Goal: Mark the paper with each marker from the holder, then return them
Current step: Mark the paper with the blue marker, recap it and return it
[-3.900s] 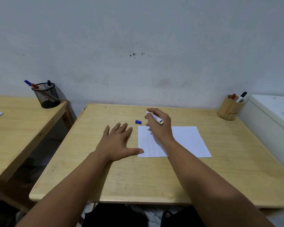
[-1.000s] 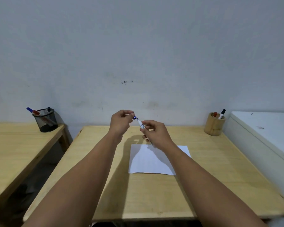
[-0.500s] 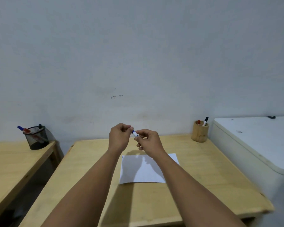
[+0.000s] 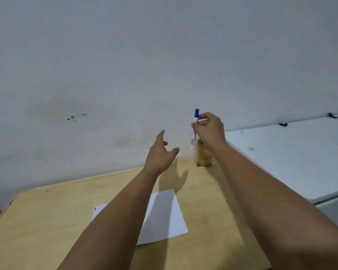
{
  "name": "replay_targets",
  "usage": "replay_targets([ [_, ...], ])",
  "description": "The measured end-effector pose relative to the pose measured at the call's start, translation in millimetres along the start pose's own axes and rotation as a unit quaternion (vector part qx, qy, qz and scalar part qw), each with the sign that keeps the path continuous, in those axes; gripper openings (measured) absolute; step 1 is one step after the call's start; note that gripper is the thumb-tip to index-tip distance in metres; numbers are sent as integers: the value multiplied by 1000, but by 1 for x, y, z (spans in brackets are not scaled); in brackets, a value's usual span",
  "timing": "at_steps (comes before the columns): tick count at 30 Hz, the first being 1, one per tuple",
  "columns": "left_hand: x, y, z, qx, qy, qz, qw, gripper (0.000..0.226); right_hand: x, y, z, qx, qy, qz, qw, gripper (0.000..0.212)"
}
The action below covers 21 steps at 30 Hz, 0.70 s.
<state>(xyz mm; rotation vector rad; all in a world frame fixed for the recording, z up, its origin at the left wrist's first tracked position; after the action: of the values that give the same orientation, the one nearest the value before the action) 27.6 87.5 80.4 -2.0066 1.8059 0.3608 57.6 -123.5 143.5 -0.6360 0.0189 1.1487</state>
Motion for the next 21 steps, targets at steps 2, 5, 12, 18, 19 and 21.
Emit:
replay_targets([
  [2, 38, -19, 0, 7, -23, 11, 1000, 95, -23, -30, -10, -14, 17, -35, 999, 16],
  [5, 88, -45, 10, 6, -51, 23, 998, 106, -38, -62, -24, -42, 48, -56, 996, 23],
  [12, 156, -77, 32, -30, -58, 59, 996, 122, -6, -80, -71, -37, 136, 20, 990, 27],
  [18, 163, -79, 34, -29, -57, 52, 997, 96, 13, -46, -94, -79, 201, 29, 976, 40],
  [19, 163, -79, 34, -30, -64, 53, 996, 89, 15, -39, -95, -91, 215, 21, 972, 37],
  [21, 162, -77, 35, -33, -79, 46, 995, 75, 23, -29, -98, -94, 257, 35, 961, 36],
])
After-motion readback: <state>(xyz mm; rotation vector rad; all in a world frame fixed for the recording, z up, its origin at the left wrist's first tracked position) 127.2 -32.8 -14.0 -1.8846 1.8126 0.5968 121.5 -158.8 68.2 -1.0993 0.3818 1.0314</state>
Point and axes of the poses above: each hand's wrist, its own y-axis away from the middle knuckle, its own x-axis out of the palm, z = x × y, the point moved 10 cm from there along -y, towards the middle knuckle, and after that the axes turned 6 degrees about -x, right-handed, at the moved point
